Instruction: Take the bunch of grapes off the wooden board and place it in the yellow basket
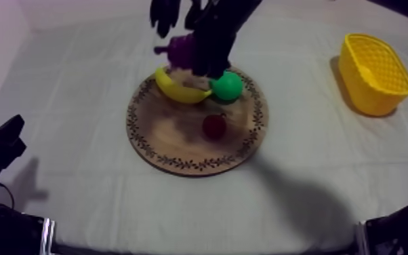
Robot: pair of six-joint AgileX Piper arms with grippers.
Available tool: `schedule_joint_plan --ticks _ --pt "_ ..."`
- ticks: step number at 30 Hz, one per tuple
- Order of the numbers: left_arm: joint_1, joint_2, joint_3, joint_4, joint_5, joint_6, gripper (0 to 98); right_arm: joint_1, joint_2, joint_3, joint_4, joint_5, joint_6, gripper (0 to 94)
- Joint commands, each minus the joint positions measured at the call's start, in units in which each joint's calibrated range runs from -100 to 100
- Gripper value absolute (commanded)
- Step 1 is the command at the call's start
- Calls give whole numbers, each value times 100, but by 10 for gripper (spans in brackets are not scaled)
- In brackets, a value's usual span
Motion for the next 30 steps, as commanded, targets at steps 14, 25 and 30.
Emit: schedule_joint_plan --ticks 14,25,30 --pt "-1 0 -4 1 -3 -1 1 737 -2031 1261 335 -1520 -674 384" --pt "-1 0 -4 1 -3 -1 1 1636 -3126 2343 537 -2653 -1140 387" --pt "-1 0 -4 1 -3 -1 1 2094 -3333 2577 676 -3123 -1393 387"
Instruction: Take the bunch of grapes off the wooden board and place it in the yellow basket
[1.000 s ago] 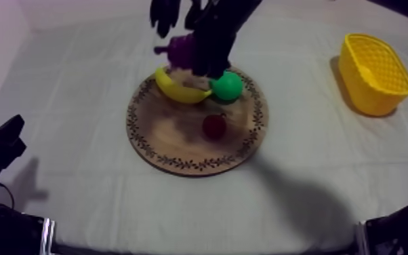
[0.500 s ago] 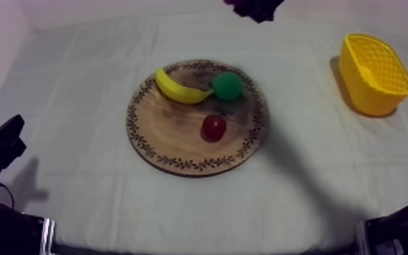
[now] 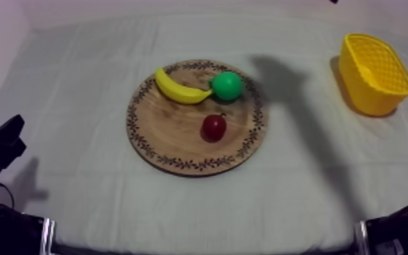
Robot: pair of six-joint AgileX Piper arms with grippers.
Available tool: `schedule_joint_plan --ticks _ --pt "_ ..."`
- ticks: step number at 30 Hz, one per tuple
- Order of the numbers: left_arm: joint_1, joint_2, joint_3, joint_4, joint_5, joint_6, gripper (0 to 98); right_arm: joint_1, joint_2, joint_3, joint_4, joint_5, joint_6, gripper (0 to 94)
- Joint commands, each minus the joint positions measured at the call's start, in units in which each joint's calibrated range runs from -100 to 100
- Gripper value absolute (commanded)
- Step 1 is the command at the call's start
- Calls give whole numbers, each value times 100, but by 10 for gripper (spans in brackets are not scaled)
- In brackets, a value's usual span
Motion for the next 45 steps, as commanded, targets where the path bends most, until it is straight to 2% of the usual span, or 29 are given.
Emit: schedule_joint_plan --ticks 1,7,13,20,24,30,35,45 --pt "-1 0 -4 1 -3 -1 1 302 -27 71 57 -198 -147 387" --pt "-1 0 -4 1 -3 -1 1 868 -31 214 188 -553 -479 390" --pt "-1 0 -4 1 -3 -1 1 1243 176 271 497 -526 -802 390" --pt "-1 0 -4 1 -3 -1 1 1479 596 327 791 69 -1015 387" --pt "-1 0 -4 1 -3 -1 1 1584 925 304 854 543 -995 385" --pt "-1 0 -4 1 -3 -1 1 1712 1451 269 1001 937 -1041 399" --pt "-1 0 -4 1 -3 -1 1 1821 1832 175 957 1055 -1020 466" --pt "-1 0 -4 1 -3 -1 1 2000 2446 -183 588 1037 -775 630"
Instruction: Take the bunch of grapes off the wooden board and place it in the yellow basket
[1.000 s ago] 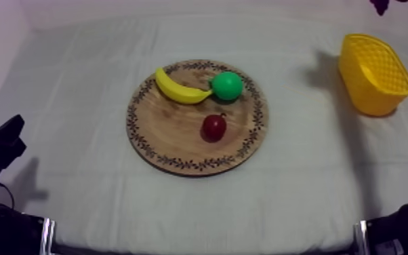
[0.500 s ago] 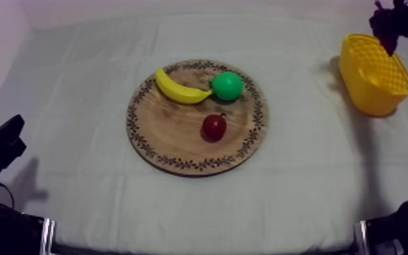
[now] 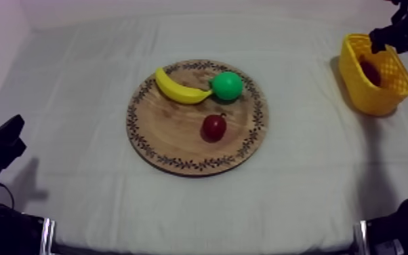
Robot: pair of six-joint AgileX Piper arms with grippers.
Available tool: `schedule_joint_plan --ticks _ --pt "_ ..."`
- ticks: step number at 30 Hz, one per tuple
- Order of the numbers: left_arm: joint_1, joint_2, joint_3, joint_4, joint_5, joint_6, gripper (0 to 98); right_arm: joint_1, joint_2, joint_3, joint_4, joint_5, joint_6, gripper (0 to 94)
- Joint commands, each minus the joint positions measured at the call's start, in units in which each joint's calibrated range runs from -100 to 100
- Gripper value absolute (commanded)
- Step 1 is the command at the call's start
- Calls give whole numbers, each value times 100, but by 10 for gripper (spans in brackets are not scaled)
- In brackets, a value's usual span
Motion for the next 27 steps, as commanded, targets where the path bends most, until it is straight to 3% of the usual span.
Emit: schedule_joint_plan --ticks 1,13,27 --pt "-1 0 -4 1 -3 -1 1 14 50 -8 -68 -41 90 640" --pt "-1 0 -4 1 -3 -1 1 177 -298 146 -279 -453 405 655" --pt "-1 0 -4 1 -3 -1 1 363 -2550 1863 -690 -1787 898 537"
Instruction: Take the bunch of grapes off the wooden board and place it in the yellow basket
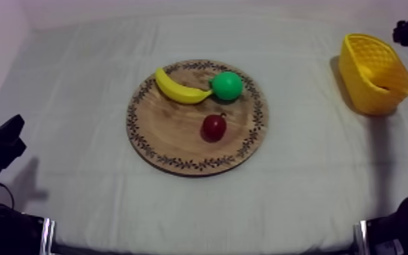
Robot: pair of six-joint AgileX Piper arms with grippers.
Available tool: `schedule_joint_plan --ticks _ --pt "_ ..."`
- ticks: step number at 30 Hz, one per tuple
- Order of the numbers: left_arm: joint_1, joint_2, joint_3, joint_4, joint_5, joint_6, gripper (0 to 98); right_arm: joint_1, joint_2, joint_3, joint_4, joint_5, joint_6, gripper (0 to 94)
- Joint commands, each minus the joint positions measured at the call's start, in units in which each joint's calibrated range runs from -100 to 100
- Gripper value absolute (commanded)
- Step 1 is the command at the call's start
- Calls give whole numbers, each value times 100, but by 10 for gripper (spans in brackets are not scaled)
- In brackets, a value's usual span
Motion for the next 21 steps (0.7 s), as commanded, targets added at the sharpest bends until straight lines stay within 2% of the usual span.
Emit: schedule_joint_plan --ticks 1,12,21 --pt "-1 0 -4 1 -3 -1 1 -1 -624 506 -43 -233 68 521" --pt "-1 0 -4 1 -3 -1 1 -91 -2577 2482 -401 -1007 325 247" --pt "-1 0 -4 1 -3 1 1 -333 -4230 4000 -400 -1097 301 48"
